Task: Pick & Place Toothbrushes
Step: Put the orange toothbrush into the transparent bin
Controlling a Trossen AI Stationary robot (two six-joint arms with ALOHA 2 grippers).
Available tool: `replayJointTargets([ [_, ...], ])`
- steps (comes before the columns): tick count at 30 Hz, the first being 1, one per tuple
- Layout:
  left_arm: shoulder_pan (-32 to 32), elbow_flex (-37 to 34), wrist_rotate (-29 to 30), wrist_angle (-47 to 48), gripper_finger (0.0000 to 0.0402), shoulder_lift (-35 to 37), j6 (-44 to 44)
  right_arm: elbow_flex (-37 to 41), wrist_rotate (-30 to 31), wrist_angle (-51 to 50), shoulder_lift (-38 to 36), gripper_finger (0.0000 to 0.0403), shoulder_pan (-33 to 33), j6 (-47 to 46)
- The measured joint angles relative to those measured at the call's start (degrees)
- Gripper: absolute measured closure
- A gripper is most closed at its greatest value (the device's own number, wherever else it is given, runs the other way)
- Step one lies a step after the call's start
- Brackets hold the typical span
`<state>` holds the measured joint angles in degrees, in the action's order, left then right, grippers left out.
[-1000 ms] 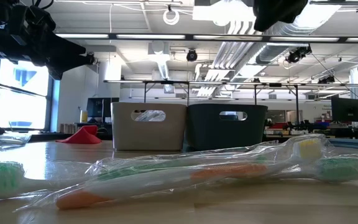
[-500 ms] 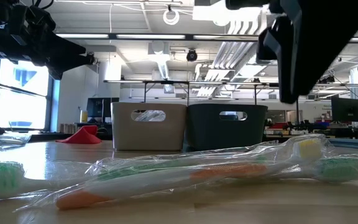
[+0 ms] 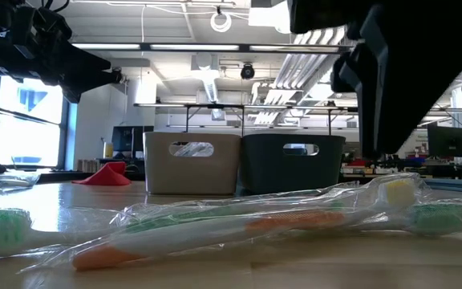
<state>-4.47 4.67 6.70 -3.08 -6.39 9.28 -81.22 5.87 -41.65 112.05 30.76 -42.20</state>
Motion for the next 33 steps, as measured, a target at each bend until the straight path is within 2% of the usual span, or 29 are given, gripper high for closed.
replayJointTargets([
  [11, 0.00, 0.00, 0.00, 0.09, 0.0213, -0.01, 0.00, 7.01, -1.79, 7.31, 0.00, 0.0293, 0.02, -3.03],
  [33, 0.00, 0.00, 0.00, 0.16, 0.0213, 0.00, 0.00, 7.18, 0.73, 8.31, -0.02, 0.0293, -0.17, -1.28],
])
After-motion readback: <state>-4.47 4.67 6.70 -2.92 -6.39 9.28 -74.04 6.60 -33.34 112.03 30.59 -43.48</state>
